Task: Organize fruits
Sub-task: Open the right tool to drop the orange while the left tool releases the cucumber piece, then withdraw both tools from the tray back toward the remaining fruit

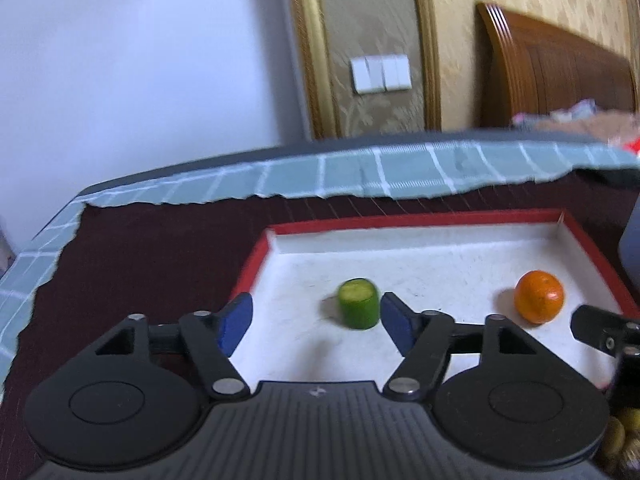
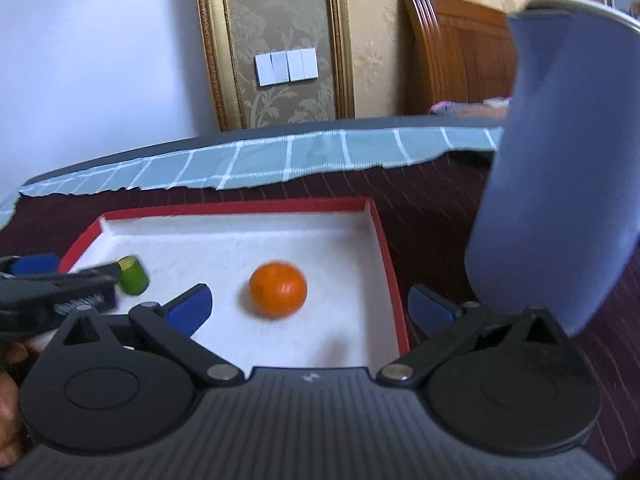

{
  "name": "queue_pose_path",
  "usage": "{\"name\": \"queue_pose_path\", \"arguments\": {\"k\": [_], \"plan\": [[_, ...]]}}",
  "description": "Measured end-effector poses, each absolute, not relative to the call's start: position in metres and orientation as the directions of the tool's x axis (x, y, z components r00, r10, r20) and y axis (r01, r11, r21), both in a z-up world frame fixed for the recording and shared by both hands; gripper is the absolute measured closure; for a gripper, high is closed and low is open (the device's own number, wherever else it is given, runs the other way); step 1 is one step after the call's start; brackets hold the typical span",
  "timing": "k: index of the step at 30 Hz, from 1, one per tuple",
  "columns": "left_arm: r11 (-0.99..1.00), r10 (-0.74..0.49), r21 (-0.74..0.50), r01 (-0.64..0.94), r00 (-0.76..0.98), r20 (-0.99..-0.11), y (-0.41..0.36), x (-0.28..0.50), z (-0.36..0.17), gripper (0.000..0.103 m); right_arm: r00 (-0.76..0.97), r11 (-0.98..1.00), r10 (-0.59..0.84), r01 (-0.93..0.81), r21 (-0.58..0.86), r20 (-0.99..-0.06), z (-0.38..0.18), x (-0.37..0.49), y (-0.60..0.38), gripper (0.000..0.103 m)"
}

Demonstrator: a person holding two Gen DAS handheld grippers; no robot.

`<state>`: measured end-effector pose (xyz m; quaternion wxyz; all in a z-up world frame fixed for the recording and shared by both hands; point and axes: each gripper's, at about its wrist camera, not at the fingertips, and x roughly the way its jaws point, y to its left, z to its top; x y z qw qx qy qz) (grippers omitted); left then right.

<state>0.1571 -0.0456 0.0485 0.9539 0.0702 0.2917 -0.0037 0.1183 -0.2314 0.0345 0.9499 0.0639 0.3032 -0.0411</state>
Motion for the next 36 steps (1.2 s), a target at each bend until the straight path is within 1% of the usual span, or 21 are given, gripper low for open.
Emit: {"name": "queue_pose_path", "arguments": {"k": [2, 5, 6, 8, 11, 14, 19, 25, 35, 36], "plan": [[0.996, 0.02, 0.081, 0.028, 0.838, -0.545, -0.026, 0.133, 0.053, 0.032, 0.834, 0.987, 0.007, 0.082, 0.136, -0.551, 0.035, 0.098, -0.235, 0.0], [1.0, 0.02, 0.028, -0.005, 0.846, -0.533, -0.001, 0.095, 0.05, 0.032, 0.897, 0.985, 0.086, -0.012, 0.173, -0.433, 0.034, 0.06, -0.24, 0.0], [1.0, 0.021, 0.018, -0.014, 0.851, -0.525, 0.005, 0.082, 0.047, 0.032, 0.91, 0.985, 0.09, -0.022, 0.169, -0.405, 0.033, 0.047, -0.24, 0.0], [1.0, 0.018, 0.01, -0.015, 0.86, -0.51, 0.011, 0.06, 0.039, 0.032, 0.922, 0.988, 0.07, -0.011, 0.156, -0.381, 0.029, 0.027, -0.239, 0.0], [1.0, 0.005, 0.025, 0.01, 0.846, -0.533, 0.012, 0.038, 0.023, 0.032, 0.906, 0.992, 0.053, 0.001, 0.129, -0.419, 0.017, 0.013, -0.238, 0.0], [0.998, -0.041, 0.011, 0.057, 0.817, -0.575, 0.01, 0.03, 0.008, 0.032, 0.894, 0.99, 0.093, -0.037, 0.133, -0.439, 0.008, 0.003, -0.241, 0.0], [0.993, -0.055, 0.056, 0.103, 0.833, -0.55, 0.004, 0.02, 0.0, 0.032, 0.886, 0.99, 0.084, -0.022, 0.139, -0.456, -0.001, -0.009, -0.247, 0.0], [0.989, -0.084, 0.055, 0.136, 0.832, -0.548, -0.002, 0.02, 0.002, 0.032, 0.887, 0.989, 0.092, -0.03, 0.143, -0.452, -0.007, -0.015, -0.25, 0.0], [0.973, -0.197, -0.011, 0.229, 0.812, -0.549, -0.009, 0.02, 0.004, 0.033, 0.885, 0.988, 0.08, -0.01, 0.153, -0.459, -0.012, -0.014, -0.252, 0.0], [0.973, -0.2, -0.011, 0.232, 0.811, -0.55, -0.01, 0.02, 0.004, 0.034, 0.885, 0.989, 0.078, -0.011, 0.147, -0.459, -0.012, -0.015, -0.252, 0.0]]}}
